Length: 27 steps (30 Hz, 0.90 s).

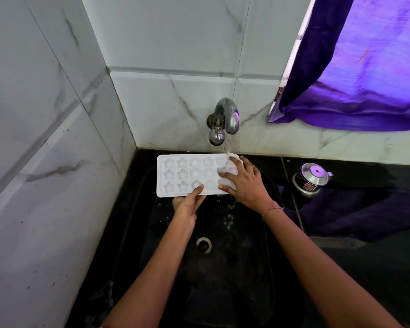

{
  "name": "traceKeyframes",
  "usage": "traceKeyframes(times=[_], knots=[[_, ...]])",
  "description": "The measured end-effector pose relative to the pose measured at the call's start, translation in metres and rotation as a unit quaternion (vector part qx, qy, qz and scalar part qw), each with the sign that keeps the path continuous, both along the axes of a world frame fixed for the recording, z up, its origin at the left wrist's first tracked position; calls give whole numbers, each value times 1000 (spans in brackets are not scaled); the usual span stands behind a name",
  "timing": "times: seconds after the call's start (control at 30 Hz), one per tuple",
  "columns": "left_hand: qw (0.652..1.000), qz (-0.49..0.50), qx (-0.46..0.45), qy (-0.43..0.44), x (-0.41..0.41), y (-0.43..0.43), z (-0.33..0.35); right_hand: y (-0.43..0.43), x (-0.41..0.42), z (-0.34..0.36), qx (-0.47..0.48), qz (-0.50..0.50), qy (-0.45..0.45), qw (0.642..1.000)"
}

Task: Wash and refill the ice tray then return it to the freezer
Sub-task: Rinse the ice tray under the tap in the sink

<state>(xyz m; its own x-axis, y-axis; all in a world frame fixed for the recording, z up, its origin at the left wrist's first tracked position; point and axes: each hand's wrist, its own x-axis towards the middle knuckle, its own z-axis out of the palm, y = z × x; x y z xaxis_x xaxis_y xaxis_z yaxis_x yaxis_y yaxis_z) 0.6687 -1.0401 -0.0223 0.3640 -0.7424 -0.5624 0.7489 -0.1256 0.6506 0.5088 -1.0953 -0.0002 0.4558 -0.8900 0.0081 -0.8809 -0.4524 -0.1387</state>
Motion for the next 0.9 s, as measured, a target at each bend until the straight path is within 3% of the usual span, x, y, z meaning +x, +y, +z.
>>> traceKeyframes(times=[0.17,0.53,0.9], knots=[[999,35,2,23,-2,-7,6,9,-7,-2,-55,0,-32,998],[999,43,-6,22,-8,-12,12,13,10,-4,-55,-83,-42,994],[999,51,1,-2,0,-11,16,26,33,-15,-49,-82,-51,994]])
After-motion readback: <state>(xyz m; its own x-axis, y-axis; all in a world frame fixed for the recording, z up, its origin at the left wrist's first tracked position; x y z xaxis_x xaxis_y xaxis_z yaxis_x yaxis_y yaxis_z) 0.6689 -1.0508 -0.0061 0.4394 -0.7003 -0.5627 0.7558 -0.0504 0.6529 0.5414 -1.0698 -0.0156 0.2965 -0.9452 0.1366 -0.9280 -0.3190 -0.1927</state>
